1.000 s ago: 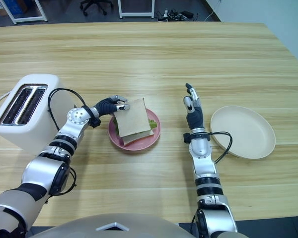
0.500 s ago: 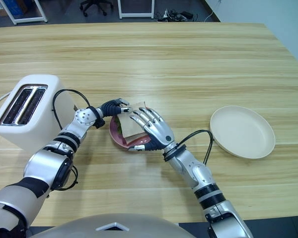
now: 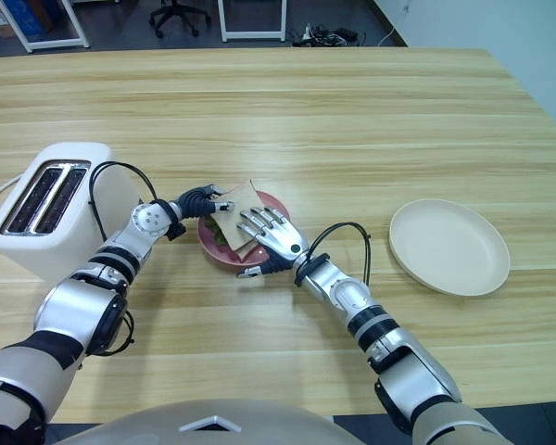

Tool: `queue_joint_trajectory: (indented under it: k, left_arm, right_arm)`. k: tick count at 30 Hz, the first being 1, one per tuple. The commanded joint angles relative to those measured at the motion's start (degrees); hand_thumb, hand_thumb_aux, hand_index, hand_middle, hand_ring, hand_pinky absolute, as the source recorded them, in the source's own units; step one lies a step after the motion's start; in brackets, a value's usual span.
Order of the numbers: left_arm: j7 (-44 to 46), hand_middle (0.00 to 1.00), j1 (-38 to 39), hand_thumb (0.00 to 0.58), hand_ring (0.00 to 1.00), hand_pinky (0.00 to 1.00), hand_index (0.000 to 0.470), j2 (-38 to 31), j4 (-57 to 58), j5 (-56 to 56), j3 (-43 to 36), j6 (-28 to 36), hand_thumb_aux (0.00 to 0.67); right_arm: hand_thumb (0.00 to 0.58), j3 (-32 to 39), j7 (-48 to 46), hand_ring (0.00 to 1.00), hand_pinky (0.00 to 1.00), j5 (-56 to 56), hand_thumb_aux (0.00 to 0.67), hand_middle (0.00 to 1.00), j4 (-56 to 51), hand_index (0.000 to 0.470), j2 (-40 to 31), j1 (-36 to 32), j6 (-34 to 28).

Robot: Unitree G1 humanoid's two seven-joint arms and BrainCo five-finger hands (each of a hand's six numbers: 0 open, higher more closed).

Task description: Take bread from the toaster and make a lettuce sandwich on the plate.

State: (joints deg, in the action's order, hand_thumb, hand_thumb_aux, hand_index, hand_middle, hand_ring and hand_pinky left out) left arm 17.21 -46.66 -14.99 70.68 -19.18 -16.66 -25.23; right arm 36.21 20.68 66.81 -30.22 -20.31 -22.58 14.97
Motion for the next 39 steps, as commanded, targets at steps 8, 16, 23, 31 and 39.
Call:
queue_joint_trajectory:
  k: [8, 16, 23, 31, 39]
  left_arm:
    - [-44.63, 0.0, -0.58, 0.0, 0.0, 0.0, 0.0, -8.92, -19.81, -27.94, -11.18, 10.48, 0.0]
    - [-39.62, 0.0, 13.87, 0.0, 0.0, 0.0, 0.0, -11.93, -41.36, -20.49, -4.43, 10.03, 0.0]
    - [-31.28, 0.0, 28.22, 0.0, 0.0, 0.0, 0.0, -10.39, -52.48, -4.25, 2.3, 1.81, 0.0]
    - [-3.27, 1.0, 55.38, 0.58, 1.0, 1.0, 0.47, -25.69, -78.6, 16.2, 12.05, 10.01, 0.67]
    - [12.24, 1.0, 64.38, 0.58, 1.0, 1.0, 0.47, -30.69, -82.19, 11.44, 6.74, 20.87, 0.67]
  right_arm:
    - [0.0, 8.7, -19.79, 0.0, 0.0, -2.88, 0.0, 0.0, 1.95, 0.0, -4.41, 9.37, 0.28]
    - [0.0, 1.28, -10.26, 0.0, 0.0, -9.29, 0.0, 0.0, 11.58, 0.0, -7.37, 9.85, 1.71]
    - [0.0, -16.21, 9.6, 0.0, 0.0, -25.82, 0.0, 0.0, 29.16, 0.0, -5.73, 14.1, 13.39]
    - [0.58, -21.76, -20.63, 1.0, 1.0, -48.18, 0.67, 1.0, 39.37, 0.47, -21.72, 36.11, 11.77]
    - [0.58, -16.71, -36.74, 1.0, 1.0, -44.46, 0.67, 1.0, 39.24, 0.47, -21.88, 39.81, 5.44]
